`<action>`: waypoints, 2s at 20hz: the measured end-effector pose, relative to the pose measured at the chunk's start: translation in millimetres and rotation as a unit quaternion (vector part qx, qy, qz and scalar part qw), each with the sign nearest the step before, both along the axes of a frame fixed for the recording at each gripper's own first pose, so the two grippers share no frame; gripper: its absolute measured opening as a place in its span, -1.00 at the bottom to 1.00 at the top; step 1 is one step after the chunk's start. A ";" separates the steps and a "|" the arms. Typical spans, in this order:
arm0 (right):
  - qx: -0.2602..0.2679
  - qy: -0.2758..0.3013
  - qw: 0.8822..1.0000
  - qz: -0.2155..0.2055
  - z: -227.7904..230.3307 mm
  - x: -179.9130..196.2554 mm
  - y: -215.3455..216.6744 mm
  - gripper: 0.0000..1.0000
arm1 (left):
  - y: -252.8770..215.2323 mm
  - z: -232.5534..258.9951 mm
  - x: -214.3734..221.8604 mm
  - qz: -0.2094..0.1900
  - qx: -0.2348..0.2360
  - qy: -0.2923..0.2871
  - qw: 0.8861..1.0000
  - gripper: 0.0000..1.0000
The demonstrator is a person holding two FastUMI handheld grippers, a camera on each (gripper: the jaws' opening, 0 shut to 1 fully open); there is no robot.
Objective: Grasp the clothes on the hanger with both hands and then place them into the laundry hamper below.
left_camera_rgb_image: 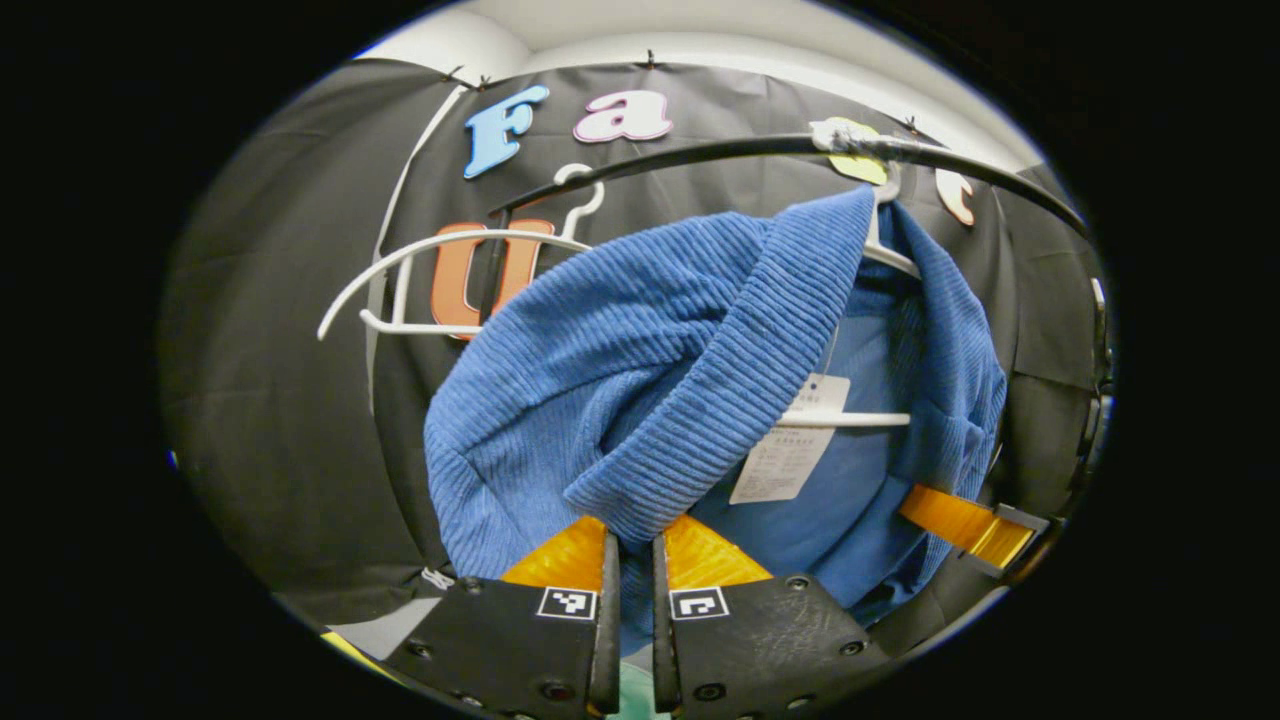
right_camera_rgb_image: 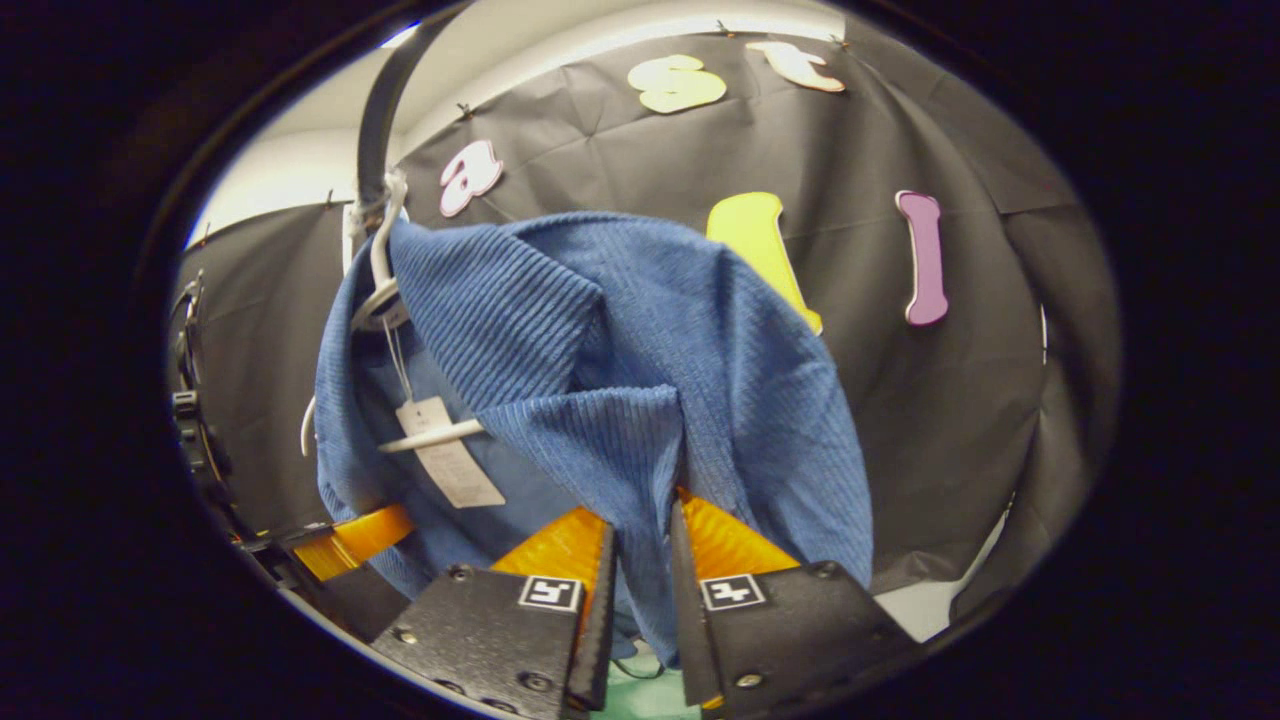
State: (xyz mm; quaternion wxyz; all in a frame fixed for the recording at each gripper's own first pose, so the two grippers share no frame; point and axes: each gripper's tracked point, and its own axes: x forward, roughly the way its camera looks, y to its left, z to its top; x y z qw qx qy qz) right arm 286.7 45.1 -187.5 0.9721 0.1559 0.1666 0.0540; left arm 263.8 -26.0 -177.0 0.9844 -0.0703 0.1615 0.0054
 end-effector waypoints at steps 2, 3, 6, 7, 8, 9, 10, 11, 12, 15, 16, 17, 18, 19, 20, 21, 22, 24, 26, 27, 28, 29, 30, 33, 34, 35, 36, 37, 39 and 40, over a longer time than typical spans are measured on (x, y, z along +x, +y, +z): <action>0.011 -0.010 1.000 -0.010 7.4 -3.6 -8.6 -0.63 | 14.0 8.5 -10.2 0.018 0.008 -0.006 1.000 -0.74; 0.015 -0.016 1.000 -0.019 12.1 -6.5 -15.1 -0.70 | 21.1 13.9 -14.6 0.026 0.015 -0.009 1.000 -0.75; 0.021 -0.041 0.998 -0.050 34.6 -12.7 -34.7 -0.79 | 37.3 31.1 -21.3 0.041 0.010 -0.017 0.999 -0.81; 0.022 -0.050 0.997 -0.060 41.5 -14.0 -41.7 -0.80 | 41.5 36.5 -22.6 0.043 0.006 -0.017 0.999 -0.90; 0.021 -0.055 0.996 -0.065 47.3 -17.7 -48.6 -0.80 | 46.7 42.9 -26.3 0.046 0.008 -0.022 0.999 -0.89; 0.026 -0.057 0.996 -0.067 52.1 -14.3 -54.0 -0.80 | 51.8 50.1 -27.6 0.049 0.014 -0.027 0.998 -0.90; 0.033 -0.057 0.996 -0.065 50.3 -18.3 -52.8 -0.80 | 55.2 57.4 -28.2 0.049 0.019 -0.033 0.998 -0.90; 0.041 -0.059 0.995 -0.064 50.4 -18.3 -53.7 -0.81 | 60.3 63.1 -28.0 0.053 0.024 -0.039 0.998 -0.90; 0.050 -0.067 0.994 -0.066 51.7 -17.6 -55.5 -0.80 | 65.5 69.2 -27.1 0.056 0.024 -0.045 0.997 -0.91; 0.108 -0.069 0.991 -0.049 51.4 -10.0 -50.7 -0.80 | 70.9 73.2 -23.3 0.053 -0.011 -0.044 0.998 -0.81; 0.135 -0.064 0.988 -0.038 48.5 -6.3 -47.0 -0.80 | 72.0 74.7 -22.6 0.050 -0.016 -0.045 0.998 -0.81; 0.158 -0.062 0.985 -0.031 47.9 -2.4 -46.9 -0.80 | 72.3 79.2 -22.2 0.046 -0.014 -0.048 0.998 -0.81; 0.170 -0.059 0.983 -0.024 46.4 0.0 -50.2 -0.81 | 72.8 83.0 -21.8 0.041 -0.010 -0.053 0.998 -0.81; 0.175 -0.058 0.983 -0.019 46.0 4.0 -53.3 -0.81 | 73.5 85.7 -22.4 0.038 -0.008 -0.055 0.998 -0.91; 0.182 -0.058 0.981 -0.014 47.2 4.4 -55.9 -0.81 | 74.2 87.8 -22.8 0.035 -0.010 -0.057 0.998 -0.91; 0.193 -0.059 0.979 -0.009 50.3 7.9 -57.6 -0.81 | 75.3 89.9 -21.9 0.034 -0.015 -0.057 0.998 -0.90; 0.210 -0.058 0.976 -0.002 53.7 9.9 -59.3 -0.81 | 76.7 92.9 -20.9 0.032 -0.023 -0.059 0.997 -0.91; 0.236 -0.060 0.970 0.013 59.5 14.6 -62.8 -0.81 | 81.2 97.3 -16.6 0.031 -0.039 -0.060 0.997 -0.81; 0.251 -0.064 0.965 0.027 65.0 18.4 -68.7 -0.81 | 84.7 102.8 -12.0 0.029 -0.042 -0.062 0.997 -0.90; 0.259 -0.067 0.963 0.034 69.1 20.4 -72.0 -0.81 | 87.2 106.5 -10.2 0.026 -0.042 -0.064 0.997 -0.81; 0.269 -0.069 0.960 0.044 73.7 19.5 -74.6 -0.81 | 87.8 111.5 -7.1 0.024 -0.046 -0.069 0.996 -0.81; 0.278 -0.071 0.956 0.056 77.2 19.6 -77.7 -0.81 | 88.6 113.3 -4.0 0.021 -0.050 -0.068 0.996 -0.81; 0.286 -0.075 0.953 0.064 78.9 16.7 -81.5 -0.81 | 87.5 113.4 0.2 0.017 -0.056 -0.067 0.996 -0.90; 0.306 -0.092 0.943 0.095 91.5 14.6 -90.1 -0.81 | 86.4 111.1 9.4 0.000 -0.057 -0.061 0.997 -0.91; 0.318 -0.098 0.937 0.105 96.1 14.0 -93.3 -0.81 | 84.9 113.9 11.9 -0.010 -0.059 -0.062 0.996 -0.91; 0.328 -0.103 0.933 0.110 98.6 16.7 -99.0 -0.81 | 81.2 116.0 15.1 -0.022 -0.067 -0.063 0.996 -0.90; 0.338 -0.108 0.928 0.111 102.5 18.9 -103.0 -0.81 | 78.1 116.9 18.9 -0.034 -0.075 -0.061 0.995 -0.81; 0.351 -0.111 0.923 0.112 105.5 21.6 -105.5 -0.82 | 76.3 117.2 21.9 -0.042 -0.078 -0.059 0.994 -0.81; 0.374 -0.121 0.912 0.117 114.5 29.1 -111.8 -0.82 | 77.0 119.7 26.5 -0.054 -0.080 -0.057 0.994 -0.90; 0.375 -0.124 0.911 0.117 116.1 33.8 -113.9 -0.82 | 76.8 120.3 30.9 -0.059 -0.083 -0.056 0.993 -0.90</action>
